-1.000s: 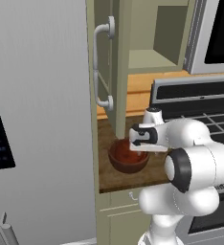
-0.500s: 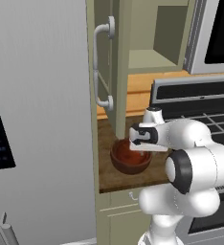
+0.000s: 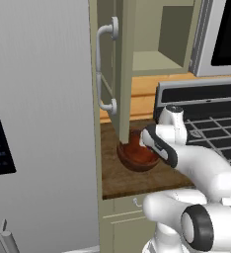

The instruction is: Pick up the bowls on the counter and stack them on top of one another in the open cabinet. Place the smaller bowl on top of the larger bowl.

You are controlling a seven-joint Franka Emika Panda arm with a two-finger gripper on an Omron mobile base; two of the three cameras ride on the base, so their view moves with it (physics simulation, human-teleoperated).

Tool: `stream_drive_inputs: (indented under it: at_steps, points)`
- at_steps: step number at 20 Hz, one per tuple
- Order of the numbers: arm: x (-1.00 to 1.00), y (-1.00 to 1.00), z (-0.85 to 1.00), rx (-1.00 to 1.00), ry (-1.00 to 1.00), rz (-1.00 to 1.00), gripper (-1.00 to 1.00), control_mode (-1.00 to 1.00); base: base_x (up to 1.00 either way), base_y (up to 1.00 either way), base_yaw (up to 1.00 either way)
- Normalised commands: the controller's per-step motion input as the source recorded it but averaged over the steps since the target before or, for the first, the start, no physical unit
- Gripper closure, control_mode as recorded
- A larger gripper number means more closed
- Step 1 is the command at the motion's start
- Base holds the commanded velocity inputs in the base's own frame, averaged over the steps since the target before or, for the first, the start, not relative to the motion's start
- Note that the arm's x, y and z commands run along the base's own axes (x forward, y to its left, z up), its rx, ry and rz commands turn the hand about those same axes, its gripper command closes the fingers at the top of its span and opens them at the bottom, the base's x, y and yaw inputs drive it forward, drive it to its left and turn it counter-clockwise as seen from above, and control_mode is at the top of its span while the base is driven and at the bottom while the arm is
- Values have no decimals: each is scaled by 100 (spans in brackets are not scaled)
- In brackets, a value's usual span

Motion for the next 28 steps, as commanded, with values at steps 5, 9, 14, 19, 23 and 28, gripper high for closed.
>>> stream_drive_inputs:
  at_steps: [5, 9, 14, 19, 23, 28]
  points:
    - [-39, -4, 100, 4, -36, -13, 100, -100, 0, 0, 0]
    - [-39, 0, 100, 0, -31, -10, 100, -100, 0, 0, 0]
    - [-26, 0, 100, 0, -28, -11, 100, -100, 0, 0, 0]
    - [-9, -4, 100, 0, -21, -13, 100, -100, 0, 0, 0]
    - [-12, 0, 100, 3, -17, -13, 100, -100, 0, 0, 0]
    - [-30, -1, 100, 7, -10, -3, 100, -100, 0, 0, 0]
